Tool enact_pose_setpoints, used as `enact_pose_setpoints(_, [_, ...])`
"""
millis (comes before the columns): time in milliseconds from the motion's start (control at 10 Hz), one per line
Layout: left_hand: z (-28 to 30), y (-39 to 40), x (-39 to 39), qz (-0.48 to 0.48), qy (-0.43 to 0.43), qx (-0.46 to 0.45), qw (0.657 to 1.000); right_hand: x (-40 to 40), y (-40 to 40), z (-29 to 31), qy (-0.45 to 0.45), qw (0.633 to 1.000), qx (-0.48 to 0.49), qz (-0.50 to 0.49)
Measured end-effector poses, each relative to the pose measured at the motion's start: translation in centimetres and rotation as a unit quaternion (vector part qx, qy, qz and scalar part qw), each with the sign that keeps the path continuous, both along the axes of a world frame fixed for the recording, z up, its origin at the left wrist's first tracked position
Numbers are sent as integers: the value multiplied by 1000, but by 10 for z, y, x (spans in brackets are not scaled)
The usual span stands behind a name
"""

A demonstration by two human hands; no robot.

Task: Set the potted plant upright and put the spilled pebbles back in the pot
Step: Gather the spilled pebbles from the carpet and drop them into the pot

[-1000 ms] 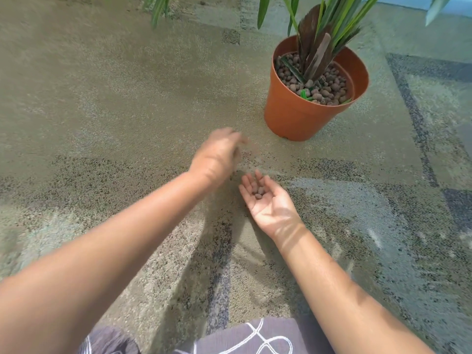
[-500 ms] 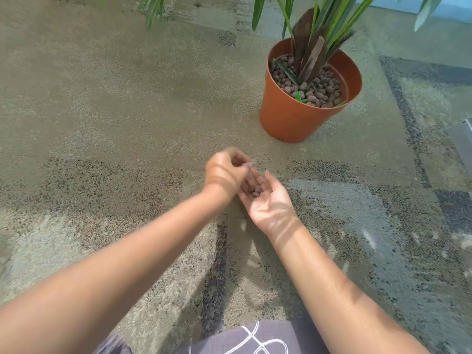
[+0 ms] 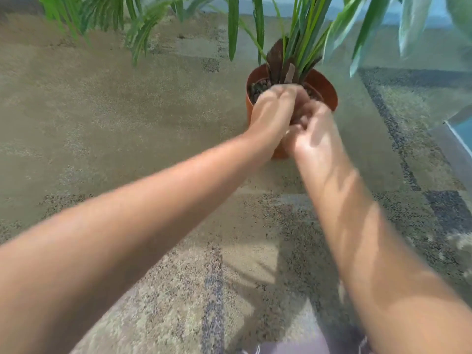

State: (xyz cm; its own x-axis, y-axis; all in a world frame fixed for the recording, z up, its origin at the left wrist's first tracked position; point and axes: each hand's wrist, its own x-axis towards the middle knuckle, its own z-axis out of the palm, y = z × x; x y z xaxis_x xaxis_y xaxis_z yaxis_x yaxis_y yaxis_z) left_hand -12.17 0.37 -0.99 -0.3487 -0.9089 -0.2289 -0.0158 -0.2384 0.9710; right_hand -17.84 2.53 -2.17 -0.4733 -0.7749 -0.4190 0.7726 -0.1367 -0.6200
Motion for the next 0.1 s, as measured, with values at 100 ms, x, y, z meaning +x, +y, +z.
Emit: enact_pose_setpoints(100, [-2,-29,-25,25,38,55,997,-10,-1,-20,-63,995,41,-70])
